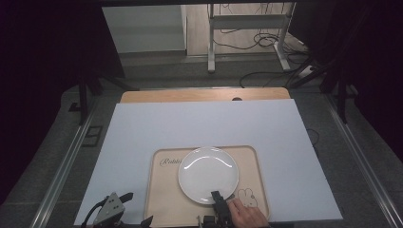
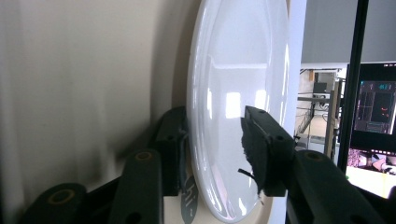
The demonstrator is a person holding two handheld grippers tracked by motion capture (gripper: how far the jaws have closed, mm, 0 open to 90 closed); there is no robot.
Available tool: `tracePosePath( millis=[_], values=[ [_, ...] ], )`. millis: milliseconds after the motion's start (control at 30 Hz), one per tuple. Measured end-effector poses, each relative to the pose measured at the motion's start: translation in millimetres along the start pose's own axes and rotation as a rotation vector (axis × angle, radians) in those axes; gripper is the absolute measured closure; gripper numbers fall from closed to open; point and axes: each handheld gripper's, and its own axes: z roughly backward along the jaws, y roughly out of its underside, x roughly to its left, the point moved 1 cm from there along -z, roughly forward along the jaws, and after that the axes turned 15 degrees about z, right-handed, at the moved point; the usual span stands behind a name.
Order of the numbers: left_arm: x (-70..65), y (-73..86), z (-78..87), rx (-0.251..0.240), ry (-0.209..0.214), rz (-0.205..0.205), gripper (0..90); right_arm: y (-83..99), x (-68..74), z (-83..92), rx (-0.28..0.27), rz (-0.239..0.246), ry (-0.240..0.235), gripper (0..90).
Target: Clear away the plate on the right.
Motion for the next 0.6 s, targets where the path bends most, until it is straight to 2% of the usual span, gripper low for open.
tracePosePath(
  millis=[67, 100, 133, 167, 200, 267, 600],
  values=[
    [0.0, 0.0, 0.0, 0.000, 0.000, 0.000, 1.0, 0.1, 0.1, 1.1, 0.003, -0.008, -0.006, 56.8],
    [0.0, 0.0, 0.0, 0.000, 0.000, 0.000, 1.0, 0.4, -1.3, 1.1, -0.004, 0.006, -0.001, 56.4],
    [0.0, 0.0, 0.0, 0.000, 0.000, 0.001, 1.0, 0.1, -1.0, 2.3, 0.006, 0.002, -0.007, 55.9],
    [0.1, 0.0, 0.1, -0.001, 0.000, 0.001, 1.0, -0.7, -1.3, 4.9, 0.046, 0.016, 0.016, 55.6],
    [0.1, 0.0, 0.1, -0.001, 0.001, 0.002, 1.0, -0.8, -1.3, 6.1, 0.052, 0.009, 0.009, 55.4],
    [0.1, 0.0, 0.1, -0.001, 0.001, 0.002, 1.0, -0.5, -2.0, 7.6, 0.048, 0.004, 0.020, 54.7],
    [0.3, 0.0, 0.4, 0.001, -0.001, -0.003, 1.0, 1.9, -5.3, 15.0, 0.043, -0.005, 0.010, 51.6]
  ],
)
